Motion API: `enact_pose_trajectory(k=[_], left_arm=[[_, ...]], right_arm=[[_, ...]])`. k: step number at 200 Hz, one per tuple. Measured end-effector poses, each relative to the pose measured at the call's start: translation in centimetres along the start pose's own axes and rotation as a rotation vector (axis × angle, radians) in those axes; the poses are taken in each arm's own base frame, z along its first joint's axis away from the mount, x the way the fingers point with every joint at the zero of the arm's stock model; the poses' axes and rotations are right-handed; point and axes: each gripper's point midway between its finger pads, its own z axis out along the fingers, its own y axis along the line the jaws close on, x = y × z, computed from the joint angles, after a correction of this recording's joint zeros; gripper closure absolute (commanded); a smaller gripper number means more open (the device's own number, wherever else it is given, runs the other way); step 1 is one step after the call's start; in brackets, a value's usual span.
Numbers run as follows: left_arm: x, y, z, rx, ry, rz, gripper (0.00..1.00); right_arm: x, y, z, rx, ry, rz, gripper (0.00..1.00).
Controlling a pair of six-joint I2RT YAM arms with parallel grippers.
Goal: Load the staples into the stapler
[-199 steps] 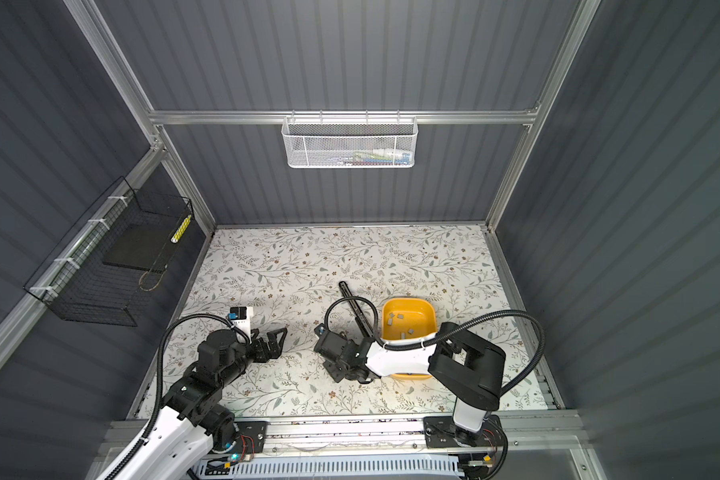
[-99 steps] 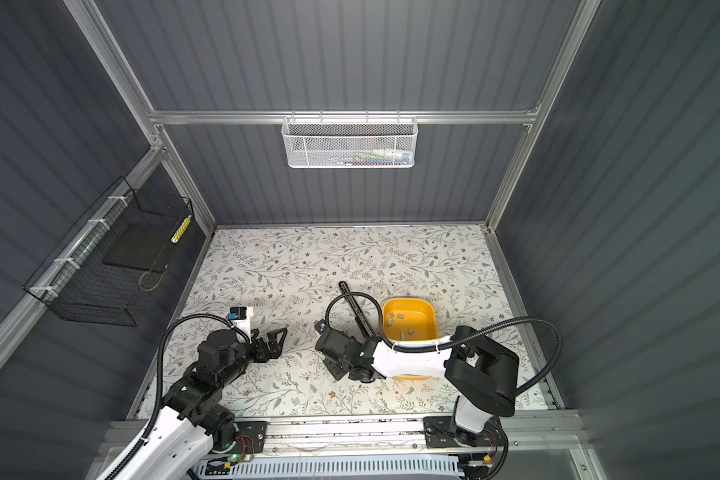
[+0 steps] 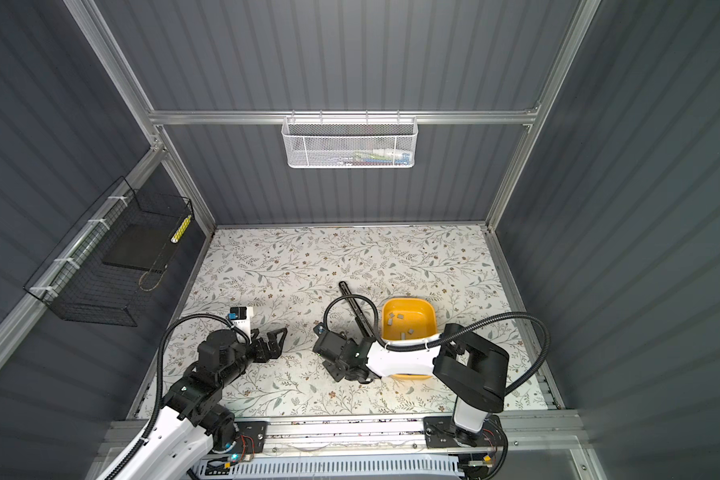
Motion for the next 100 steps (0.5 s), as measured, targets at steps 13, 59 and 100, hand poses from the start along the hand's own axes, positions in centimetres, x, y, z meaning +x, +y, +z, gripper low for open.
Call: enact_pose_trajectory(k=[13, 59, 100], left_arm=[[0.0, 0.0, 0.0, 0.0, 0.0, 0.0, 0.0], [0.0, 0.0, 0.0, 0.0, 0.0, 0.0, 0.0], [0.0, 0.0, 0.0, 0.0, 0.0, 0.0, 0.0]], right_arm=[[-0.4, 0.0, -0.1, 0.003, -0.008, -0.002, 0.89], [-0.3, -0.5, -0.2, 0.033, -0.002, -0.001, 0.93], [-0.9, -1.0, -1.3, 0.05, -0.025, 0.02, 0.95]])
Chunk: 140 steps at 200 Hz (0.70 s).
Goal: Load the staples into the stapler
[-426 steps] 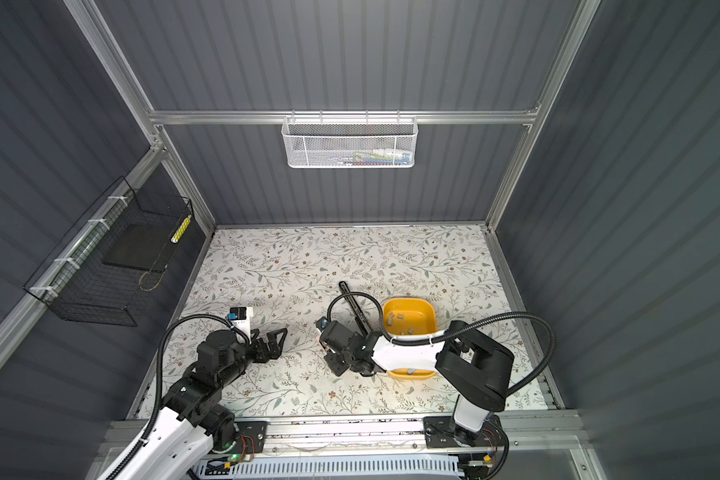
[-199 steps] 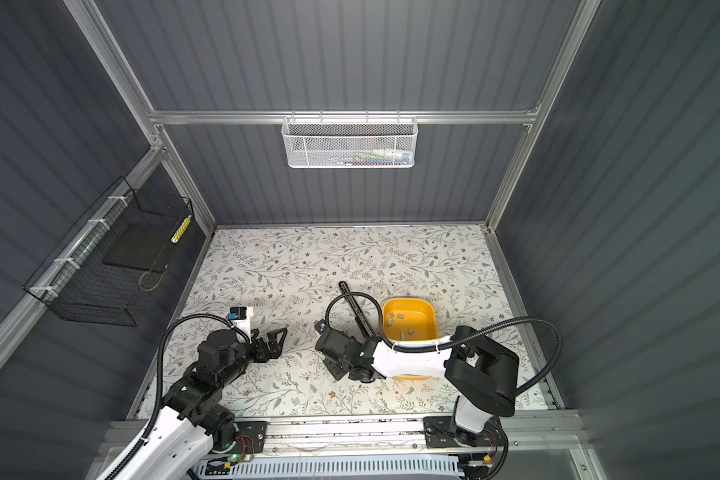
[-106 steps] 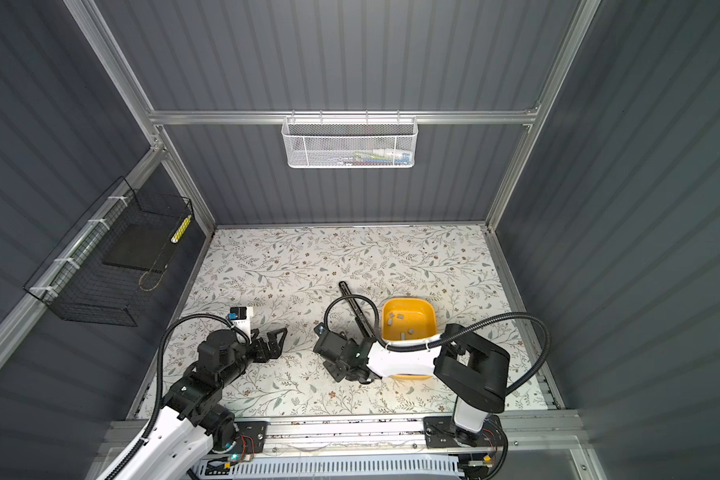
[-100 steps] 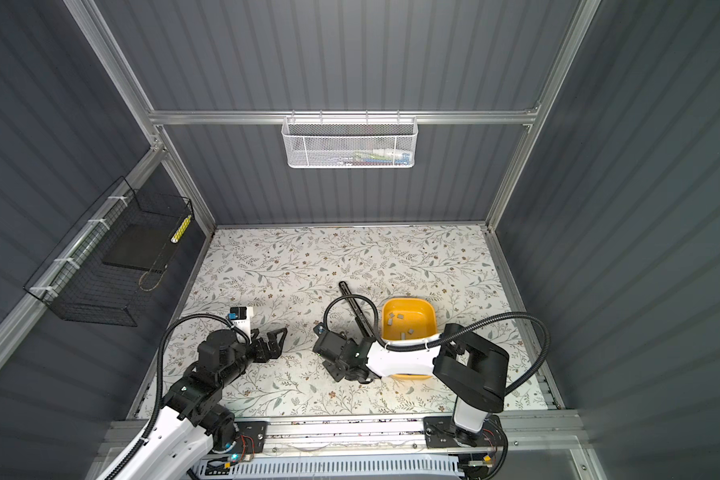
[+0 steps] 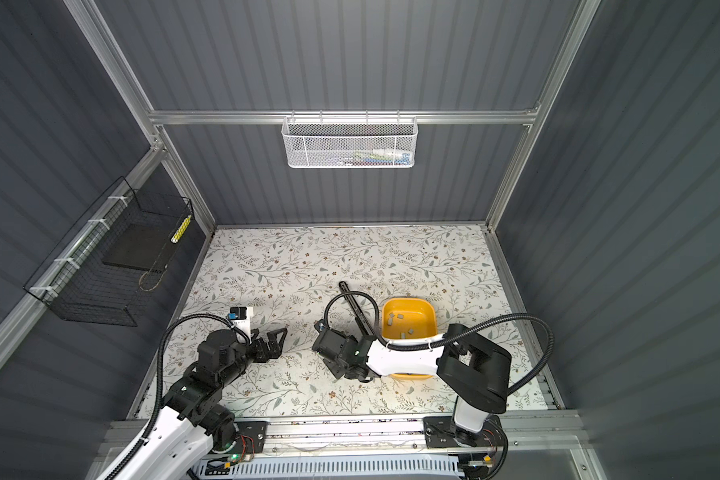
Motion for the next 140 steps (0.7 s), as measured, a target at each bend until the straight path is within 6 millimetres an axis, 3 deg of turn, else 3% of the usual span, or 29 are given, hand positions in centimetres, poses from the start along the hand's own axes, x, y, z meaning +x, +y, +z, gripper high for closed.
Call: enact_pose_trajectory(k=[31, 65, 140], left_arm=[[-0.1, -0.1, -0.1, 0.003, -0.007, 0.0, 0.0], [-0.1, -0.1, -0.1, 0.003, -0.007, 0.0, 0.0], [-0.1, -0.1, -0.1, 0.003, -0.007, 0.0, 0.0]], right_arm=[[-0.8, -0.4, -0.8, 0.013, -0.033, 0.013, 0.95], [-1.0, -0.6, -0.9, 0.021, -0.038, 0.009, 0.85], [0.6, -0.4, 1.0, 0.043, 0.03, -0.015, 0.85]])
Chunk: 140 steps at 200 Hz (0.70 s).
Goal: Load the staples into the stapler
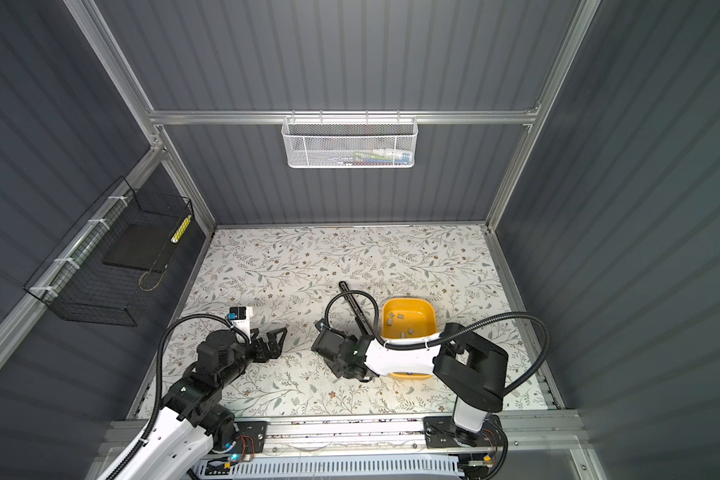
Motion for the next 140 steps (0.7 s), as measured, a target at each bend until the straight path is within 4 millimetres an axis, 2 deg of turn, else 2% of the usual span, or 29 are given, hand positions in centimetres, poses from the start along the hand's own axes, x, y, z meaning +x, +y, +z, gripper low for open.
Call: enact_pose_trajectory(k=[69, 140], left_arm=[[0.0, 0.0, 0.0, 0.0, 0.0, 0.0, 0.0], [0.0, 0.0, 0.0, 0.0, 0.0, 0.0, 0.0]], right_arm=[[-0.15, 0.05, 0.14, 0.004, 0.003, -0.002, 0.85], [-0.97, 0.62, -0.79, -0.024, -0.037, 0.001, 0.85]])
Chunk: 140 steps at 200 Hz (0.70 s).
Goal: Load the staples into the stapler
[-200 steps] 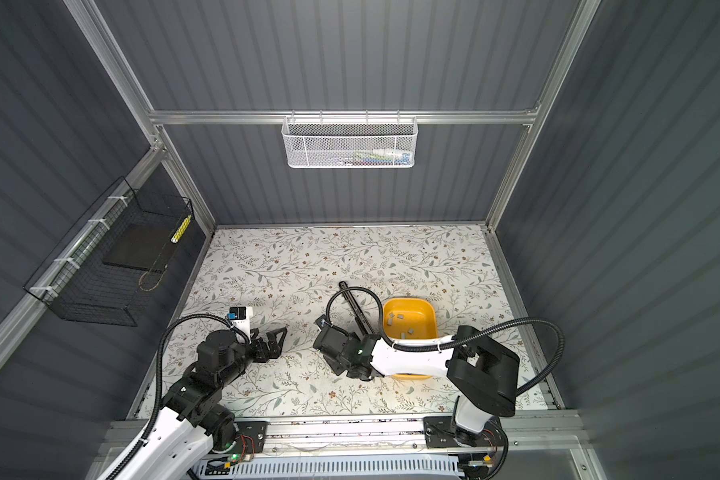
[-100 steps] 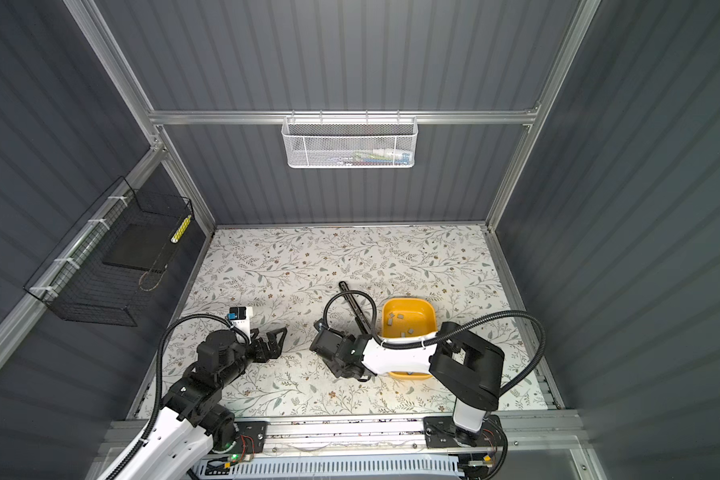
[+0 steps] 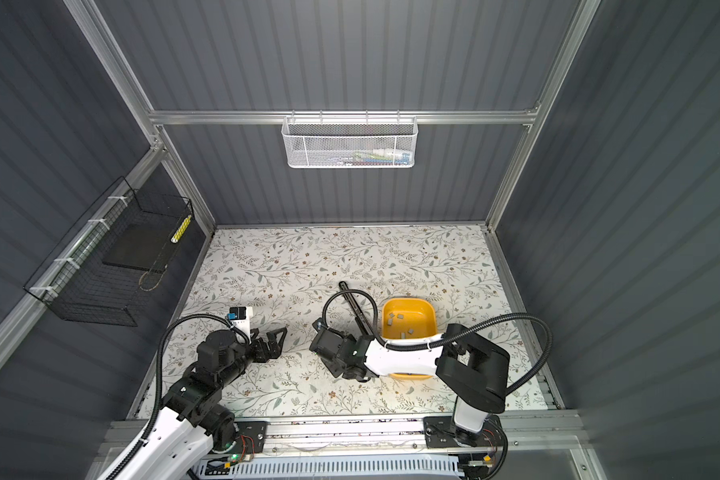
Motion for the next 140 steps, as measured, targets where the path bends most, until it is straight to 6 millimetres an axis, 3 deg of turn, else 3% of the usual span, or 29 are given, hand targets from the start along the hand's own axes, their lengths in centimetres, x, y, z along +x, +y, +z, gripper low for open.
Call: enact_pose_trajectory(k=[69, 140], left_arm=[[0.0, 0.0, 0.0, 0.0, 0.0, 0.0, 0.0], [0.0, 0.0, 0.0, 0.0, 0.0, 0.0, 0.0]], right_arm=[[0.9, 0.1, 1.0, 0.008, 0.033, -0.011, 0.86], [1.1, 0.0, 1.3, 0.023, 0.04, -0.014, 0.96]])
